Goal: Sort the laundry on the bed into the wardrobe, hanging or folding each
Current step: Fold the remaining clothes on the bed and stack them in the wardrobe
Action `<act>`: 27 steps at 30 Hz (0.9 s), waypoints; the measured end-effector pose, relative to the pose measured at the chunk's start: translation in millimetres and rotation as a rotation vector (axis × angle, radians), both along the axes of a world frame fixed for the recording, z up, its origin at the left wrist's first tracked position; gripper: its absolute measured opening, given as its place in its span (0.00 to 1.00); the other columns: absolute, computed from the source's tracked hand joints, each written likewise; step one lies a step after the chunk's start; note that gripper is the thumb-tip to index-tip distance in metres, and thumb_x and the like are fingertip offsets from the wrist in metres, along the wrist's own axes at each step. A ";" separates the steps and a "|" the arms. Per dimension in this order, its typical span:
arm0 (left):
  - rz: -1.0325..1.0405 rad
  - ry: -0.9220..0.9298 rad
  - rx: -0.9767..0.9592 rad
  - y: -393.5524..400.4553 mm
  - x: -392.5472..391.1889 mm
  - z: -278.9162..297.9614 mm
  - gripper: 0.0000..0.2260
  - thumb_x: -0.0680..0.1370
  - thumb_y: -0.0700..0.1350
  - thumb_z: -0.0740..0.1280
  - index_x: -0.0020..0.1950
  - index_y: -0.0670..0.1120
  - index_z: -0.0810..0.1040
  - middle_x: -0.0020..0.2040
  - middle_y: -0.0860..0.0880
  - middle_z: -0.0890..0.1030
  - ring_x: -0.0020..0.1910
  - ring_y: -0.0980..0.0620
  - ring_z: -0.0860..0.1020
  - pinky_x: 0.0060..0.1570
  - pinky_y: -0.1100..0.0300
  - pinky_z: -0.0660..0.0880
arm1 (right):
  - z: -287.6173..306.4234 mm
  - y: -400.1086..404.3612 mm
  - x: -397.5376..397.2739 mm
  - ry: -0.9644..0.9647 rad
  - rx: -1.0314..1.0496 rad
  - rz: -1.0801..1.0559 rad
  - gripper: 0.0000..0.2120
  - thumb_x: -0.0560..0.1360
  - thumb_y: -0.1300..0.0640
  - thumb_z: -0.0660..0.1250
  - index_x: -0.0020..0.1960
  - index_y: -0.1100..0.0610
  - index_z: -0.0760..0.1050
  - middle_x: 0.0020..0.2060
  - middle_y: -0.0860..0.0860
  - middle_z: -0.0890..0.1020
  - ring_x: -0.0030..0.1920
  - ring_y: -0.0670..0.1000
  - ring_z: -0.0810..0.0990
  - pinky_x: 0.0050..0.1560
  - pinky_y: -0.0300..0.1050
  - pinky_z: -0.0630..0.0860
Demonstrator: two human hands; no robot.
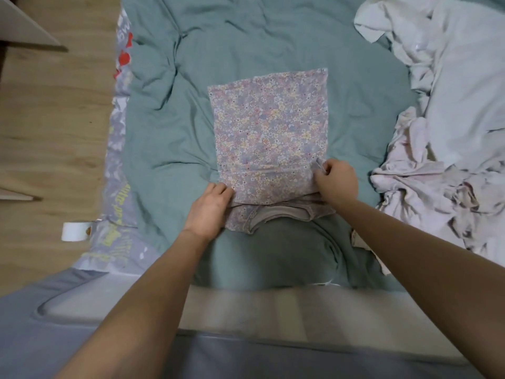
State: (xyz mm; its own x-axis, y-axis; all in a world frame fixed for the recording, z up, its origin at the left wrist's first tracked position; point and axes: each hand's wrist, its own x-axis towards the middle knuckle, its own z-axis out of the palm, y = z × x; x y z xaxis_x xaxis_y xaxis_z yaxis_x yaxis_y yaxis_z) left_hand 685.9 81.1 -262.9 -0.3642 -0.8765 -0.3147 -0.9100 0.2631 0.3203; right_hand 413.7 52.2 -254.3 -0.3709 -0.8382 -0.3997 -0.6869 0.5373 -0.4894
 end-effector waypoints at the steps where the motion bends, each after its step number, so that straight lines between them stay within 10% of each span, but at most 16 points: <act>1: -0.025 0.003 -0.010 0.0 2.1 0.2 0.05 0.74 0.38 0.67 0.49 0.43 0.76 0.48 0.45 0.76 0.50 0.44 0.71 0.43 0.46 0.75 | 0.0 -1.2 -2.7 -0.015 -0.026 0.012 0.16 0.77 0.57 0.63 0.32 0.58 0.63 0.28 0.54 0.68 0.36 0.55 0.68 0.35 0.46 0.61; 7: -0.189 -0.163 0.218 9.9 7.6 12.1 0.22 0.74 0.38 0.64 0.69 0.45 0.69 0.68 0.49 0.71 0.63 0.46 0.67 0.54 0.51 0.75 | -3.3 -7.9 -13.2 -0.013 -0.005 0.095 0.07 0.76 0.62 0.63 0.41 0.64 0.73 0.35 0.59 0.74 0.40 0.57 0.73 0.39 0.46 0.64; 10: -0.102 -0.095 0.124 8.0 4.0 18.0 0.16 0.74 0.44 0.60 0.61 0.49 0.73 0.60 0.51 0.77 0.58 0.48 0.69 0.49 0.54 0.74 | -0.9 0.8 -7.1 0.175 -0.111 0.189 0.08 0.76 0.62 0.63 0.53 0.63 0.73 0.47 0.60 0.77 0.50 0.59 0.74 0.48 0.50 0.68; 14: -0.129 0.053 0.024 -10.8 -3.3 3.8 0.17 0.74 0.39 0.67 0.63 0.48 0.76 0.63 0.50 0.78 0.63 0.48 0.71 0.59 0.52 0.73 | -8.9 8.6 -5.2 0.265 -0.419 0.797 0.07 0.71 0.67 0.66 0.49 0.63 0.73 0.47 0.59 0.76 0.46 0.59 0.74 0.46 0.53 0.74; 18: -0.286 -0.005 0.128 -24.7 -21.8 -23.2 0.25 0.83 0.42 0.57 0.79 0.49 0.53 0.78 0.54 0.52 0.78 0.53 0.48 0.75 0.60 0.46 | -39.7 9.2 -10.8 0.219 -0.281 1.266 0.21 0.76 0.58 0.54 0.65 0.62 0.74 0.65 0.57 0.75 0.66 0.57 0.73 0.67 0.51 0.68; 23: -0.268 -0.151 0.112 -18.0 -16.2 -50.3 0.29 0.82 0.58 0.45 0.78 0.48 0.38 0.77 0.52 0.36 0.77 0.53 0.35 0.73 0.59 0.33 | -57.8 13.3 -23.1 0.262 -0.037 1.101 0.33 0.77 0.42 0.34 0.78 0.54 0.48 0.77 0.49 0.51 0.76 0.46 0.45 0.76 0.44 0.40; 27: -0.205 -0.190 0.052 -15.7 -13.2 -51.3 0.32 0.80 0.63 0.42 0.78 0.47 0.37 0.78 0.49 0.37 0.76 0.51 0.34 0.75 0.53 0.35 | -51.4 22.7 -17.6 0.355 -0.071 1.017 0.31 0.79 0.42 0.35 0.79 0.55 0.47 0.78 0.52 0.50 0.78 0.50 0.44 0.77 0.49 0.43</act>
